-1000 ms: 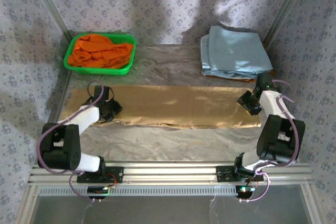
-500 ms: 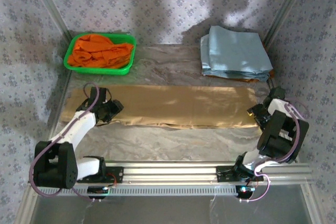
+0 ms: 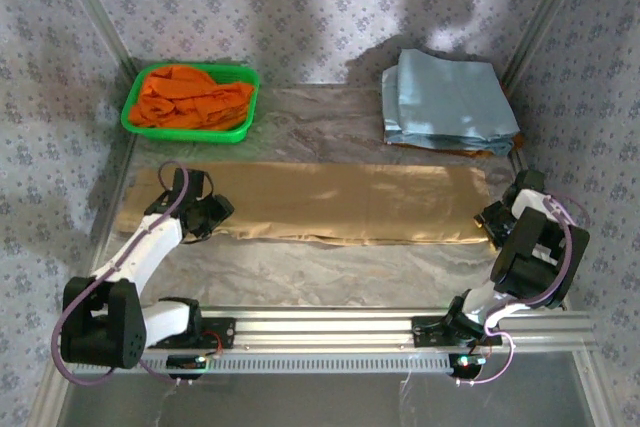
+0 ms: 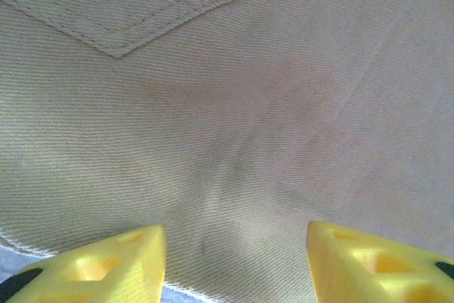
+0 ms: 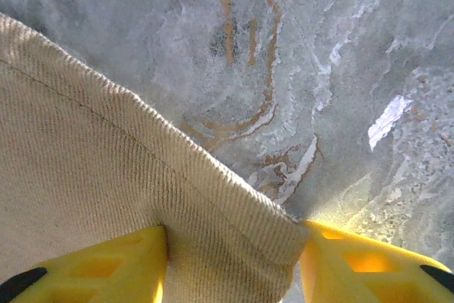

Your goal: Fold and stack the trousers

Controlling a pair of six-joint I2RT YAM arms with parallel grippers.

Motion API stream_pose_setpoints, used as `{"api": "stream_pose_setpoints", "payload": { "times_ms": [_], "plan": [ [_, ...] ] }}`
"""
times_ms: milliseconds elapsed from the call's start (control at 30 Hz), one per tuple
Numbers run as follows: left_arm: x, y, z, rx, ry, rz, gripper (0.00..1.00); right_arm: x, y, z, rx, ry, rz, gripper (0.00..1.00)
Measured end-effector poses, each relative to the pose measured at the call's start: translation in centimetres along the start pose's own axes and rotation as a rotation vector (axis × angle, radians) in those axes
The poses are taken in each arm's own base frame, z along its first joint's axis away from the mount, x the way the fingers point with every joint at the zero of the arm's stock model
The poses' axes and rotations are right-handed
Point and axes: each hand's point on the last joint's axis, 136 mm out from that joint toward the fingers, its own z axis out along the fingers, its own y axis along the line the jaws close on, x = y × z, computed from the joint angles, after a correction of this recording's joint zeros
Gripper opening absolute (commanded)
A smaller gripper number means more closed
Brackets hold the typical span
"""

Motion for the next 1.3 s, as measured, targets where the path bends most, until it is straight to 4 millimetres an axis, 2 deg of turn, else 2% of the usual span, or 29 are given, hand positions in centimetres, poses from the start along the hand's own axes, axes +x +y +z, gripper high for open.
{"api": "stream_pose_setpoints", "payload": {
  "times_ms": [133,367,533,667,867,1000,1200,1300],
  "plan": [
    [0.0,0.1,0.0,-0.007,-0.003,0.0,0.55,0.1,0.1,0.0,-0.007,0.004,-0.002,0.41],
    [-0.1,0.1,0.0,-0.008,-0.004,0.001,0.54,0.2,1.0,0.1,-0.053,0.02,-0.001,0.37],
    [0.0,0.2,0.2,-0.013,0.001,0.0,0.5,0.4,1.5,0.2,-0.085,0.034,0.006,0.16],
    [0.0,0.3,0.3,-0.017,0.004,0.0,0.46,0.9,3.9,0.3,-0.195,0.066,-0.008,0.01],
    [0.0,0.3,0.3,-0.017,0.004,0.0,0.43,1.4,4.8,0.1,-0.249,0.083,-0.019,0.0],
    [0.0,0.3,0.3,-0.017,0.004,0.0,0.42,1.3,5.6,-1.4,-0.289,0.047,-0.041,0.0],
    [-0.2,0.1,0.1,-0.013,-0.004,0.001,0.41,1.2,7.5,-5.8,-0.375,-0.055,-0.107,0.0],
    [-0.5,-0.1,0.0,-0.008,-0.013,0.002,0.4,1.1,8.6,-7.3,-0.402,-0.082,-0.137,0.0]
  ]
}}
